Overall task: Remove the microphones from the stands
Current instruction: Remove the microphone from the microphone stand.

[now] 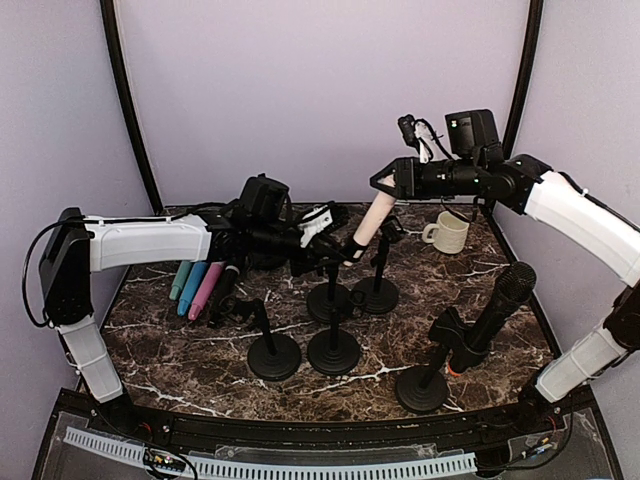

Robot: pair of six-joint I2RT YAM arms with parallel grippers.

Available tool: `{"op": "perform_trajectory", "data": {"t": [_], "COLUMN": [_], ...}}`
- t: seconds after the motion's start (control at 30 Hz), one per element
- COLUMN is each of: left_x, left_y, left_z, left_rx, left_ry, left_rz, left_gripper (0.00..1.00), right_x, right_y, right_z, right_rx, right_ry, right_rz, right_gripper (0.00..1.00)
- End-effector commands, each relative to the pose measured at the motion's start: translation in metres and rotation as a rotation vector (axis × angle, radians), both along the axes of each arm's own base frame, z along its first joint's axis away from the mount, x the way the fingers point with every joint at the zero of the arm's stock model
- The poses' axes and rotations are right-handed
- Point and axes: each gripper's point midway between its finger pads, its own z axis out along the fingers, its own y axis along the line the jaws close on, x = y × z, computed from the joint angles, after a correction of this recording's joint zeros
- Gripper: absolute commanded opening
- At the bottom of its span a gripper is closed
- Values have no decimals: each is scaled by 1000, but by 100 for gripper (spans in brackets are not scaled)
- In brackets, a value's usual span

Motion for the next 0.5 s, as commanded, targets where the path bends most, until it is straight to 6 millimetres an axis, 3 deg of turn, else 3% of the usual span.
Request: {"op": "perform_trajectory", "data": {"t": [0.0,0.47], "left_x": [-11,-12], "left_y": [46,47], "left_z": [-99,-107], "left_rx": [328,349], "left_ry": [121,126], "left_rz": [39,38], "left_gripper": [0,0], "right_x": [2,-3], "right_y": [-38,-50], "right_z": [144,157], "right_rx": [243,258], "right_ry": [-339,-364], "right_rz": [-115,-137], "right_gripper": [0,0]}}
